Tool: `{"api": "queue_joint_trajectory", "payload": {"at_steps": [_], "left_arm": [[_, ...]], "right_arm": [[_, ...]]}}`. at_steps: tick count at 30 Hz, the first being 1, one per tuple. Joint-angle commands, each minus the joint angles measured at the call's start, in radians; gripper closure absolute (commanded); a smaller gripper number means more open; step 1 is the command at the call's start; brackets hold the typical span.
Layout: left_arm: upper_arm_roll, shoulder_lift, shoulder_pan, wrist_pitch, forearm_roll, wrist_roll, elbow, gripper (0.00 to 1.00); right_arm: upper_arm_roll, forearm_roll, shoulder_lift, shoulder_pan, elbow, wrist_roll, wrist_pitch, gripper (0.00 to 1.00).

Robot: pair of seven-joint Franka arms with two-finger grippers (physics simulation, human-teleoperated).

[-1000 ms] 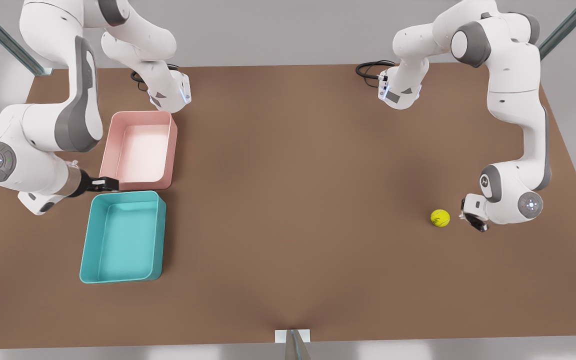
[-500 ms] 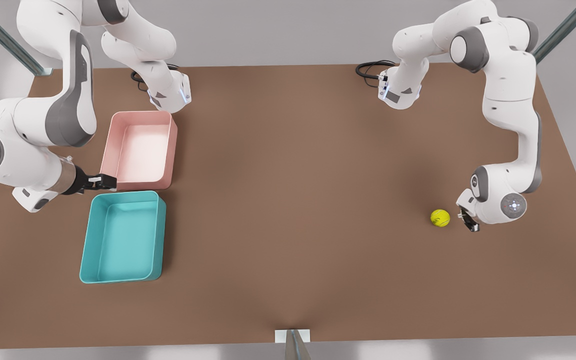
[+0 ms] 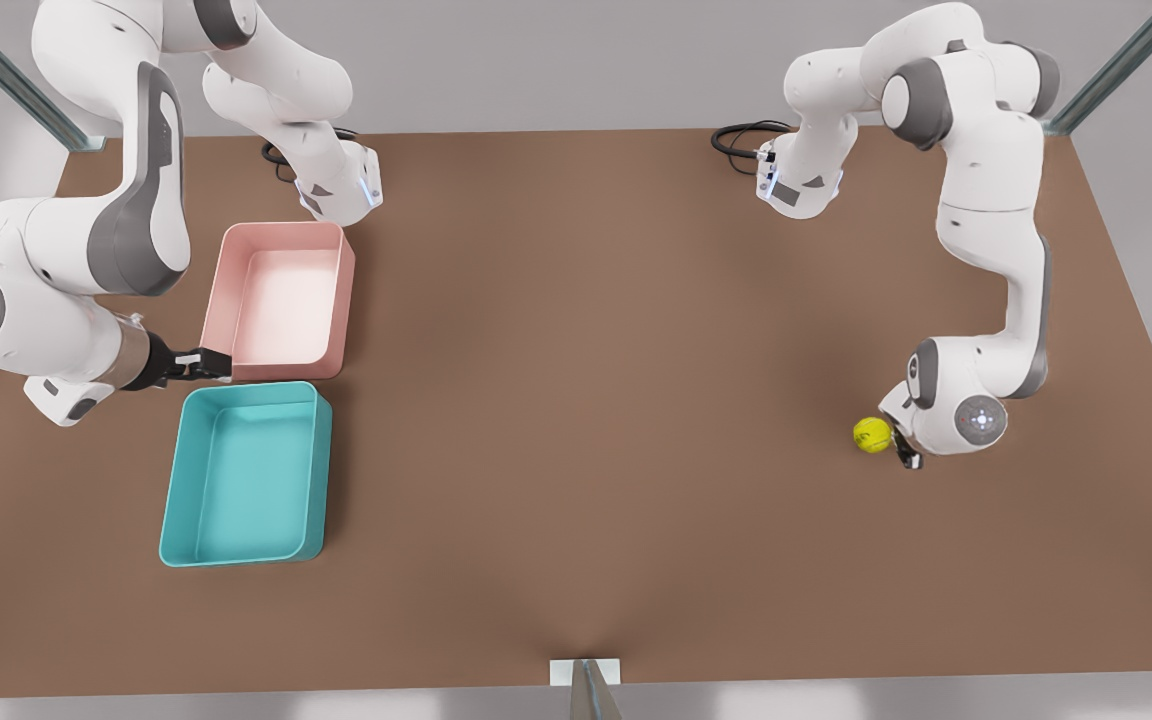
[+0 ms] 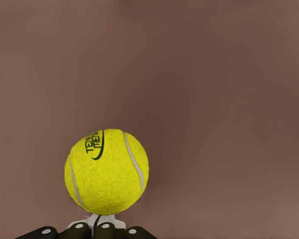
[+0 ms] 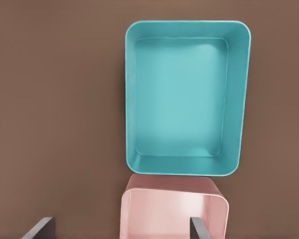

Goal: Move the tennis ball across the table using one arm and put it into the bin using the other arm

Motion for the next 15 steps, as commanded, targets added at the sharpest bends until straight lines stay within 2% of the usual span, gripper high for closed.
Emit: {"api": "queue_joint_trajectory", "payload": {"at_steps": [1,2,4,6,7,9,10,11,12,14,15], "left_arm": [[-0.003,-0.001,-0.099,0.002,-0.023,-0.378,0.001,0.79],[-0.038,0.004,-0.164,0.003,-0.111,-0.533,0.008,0.79],[-0.129,-0.021,-0.188,-0.004,-0.229,-0.751,0.014,0.79],[-0.129,-0.021,-0.11,-0.003,-0.456,-0.86,0.026,0.79],[-0.129,-0.021,-0.044,-0.03,-0.5,-0.868,0.047,0.79],[-0.094,-0.055,-0.056,-0.135,-0.431,-0.909,0.098,0.79],[-0.035,-0.142,-0.11,-0.274,-0.344,-1.149,0.132,0.79],[-0.053,-0.222,-0.141,-0.463,-0.1,-1.472,0.204,0.0],[-0.052,-0.294,-0.178,-0.71,-0.062,-1.651,0.267,0.0],[-0.179,-0.182,-0.179,-1.194,-0.089,-2.086,0.768,0.0],[-0.182,-0.235,-0.176,-1.198,-0.095,-2.048,0.765,0.0]], "right_arm": [[0.0,0.001,-0.001,0.0,0.0,-0.016,-0.003,0.0],[0.0,0.001,0.0,0.002,0.0,-0.016,-0.001,0.0],[0.0,0.001,0.002,0.002,0.0,-0.016,-0.003,0.0],[0.0,0.001,0.002,0.002,0.0,-0.016,-0.003,0.0],[0.0,0.001,0.003,0.002,0.0,-0.016,-0.001,0.0],[0.001,0.002,0.005,0.002,0.0,-0.016,-0.001,0.0],[0.001,0.002,0.005,0.002,0.0,-0.016,-0.001,0.0],[0.001,0.002,0.005,0.002,0.0,-0.016,-0.001,0.0],[0.001,0.004,0.005,0.002,0.0,-0.016,-0.001,0.0],[0.001,0.019,0.014,0.003,0.003,-0.018,0.003,0.0],[0.005,0.025,0.054,0.011,0.026,-0.016,0.008,0.0]]}}
